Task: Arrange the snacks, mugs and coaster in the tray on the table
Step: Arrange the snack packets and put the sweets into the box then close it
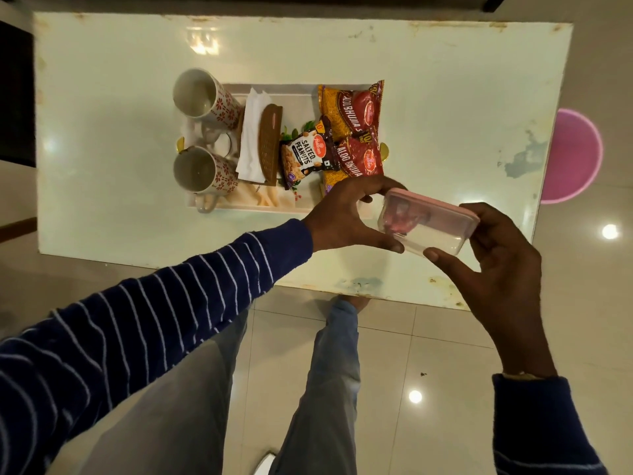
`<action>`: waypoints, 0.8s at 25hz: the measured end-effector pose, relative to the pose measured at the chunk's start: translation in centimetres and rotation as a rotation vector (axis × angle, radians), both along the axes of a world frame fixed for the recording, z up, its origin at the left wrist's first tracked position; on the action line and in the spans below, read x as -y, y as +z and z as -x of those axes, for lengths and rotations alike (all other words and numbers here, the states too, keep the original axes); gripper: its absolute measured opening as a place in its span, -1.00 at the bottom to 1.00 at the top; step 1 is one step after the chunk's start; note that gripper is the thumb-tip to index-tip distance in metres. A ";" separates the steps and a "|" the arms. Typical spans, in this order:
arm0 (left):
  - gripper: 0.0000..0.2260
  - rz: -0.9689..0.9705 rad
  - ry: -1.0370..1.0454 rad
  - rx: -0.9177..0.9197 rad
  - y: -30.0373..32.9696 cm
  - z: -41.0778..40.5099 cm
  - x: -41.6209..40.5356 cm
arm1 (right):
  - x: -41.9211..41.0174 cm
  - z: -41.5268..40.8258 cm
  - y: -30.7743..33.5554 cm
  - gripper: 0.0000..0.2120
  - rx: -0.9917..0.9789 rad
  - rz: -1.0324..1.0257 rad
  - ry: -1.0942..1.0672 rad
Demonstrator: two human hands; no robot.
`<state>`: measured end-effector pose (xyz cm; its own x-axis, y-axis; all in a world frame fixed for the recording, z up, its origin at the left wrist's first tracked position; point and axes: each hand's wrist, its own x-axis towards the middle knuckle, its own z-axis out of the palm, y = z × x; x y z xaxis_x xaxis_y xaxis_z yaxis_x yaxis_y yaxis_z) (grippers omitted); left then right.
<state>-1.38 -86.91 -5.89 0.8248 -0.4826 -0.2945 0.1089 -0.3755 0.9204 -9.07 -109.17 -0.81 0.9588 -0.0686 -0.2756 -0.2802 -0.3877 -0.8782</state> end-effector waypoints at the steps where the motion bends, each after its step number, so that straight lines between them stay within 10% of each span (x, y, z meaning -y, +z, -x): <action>1: -0.35 -0.015 0.010 0.006 -0.1 0.1 -0.1 | 0.4 0.0 0.0 -0.37 -0.029 0.024 0.035; 8: -0.48 -0.059 -0.012 0.216 0.3 0.3 1.3 | -2.1 -1.6 -0.1 -0.37 0.155 0.455 0.339; 20: -0.26 0.026 -0.074 0.082 0.0 0.5 0.7 | -0.7 0.0 -0.9 -0.46 0.099 0.150 0.138</action>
<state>-1.83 -87.63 -5.87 0.8077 -0.5495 -0.2140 0.0060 -0.3552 0.9348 -9.09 -108.51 -1.69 0.9838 0.0323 -0.1764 -0.1307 -0.5446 -0.8285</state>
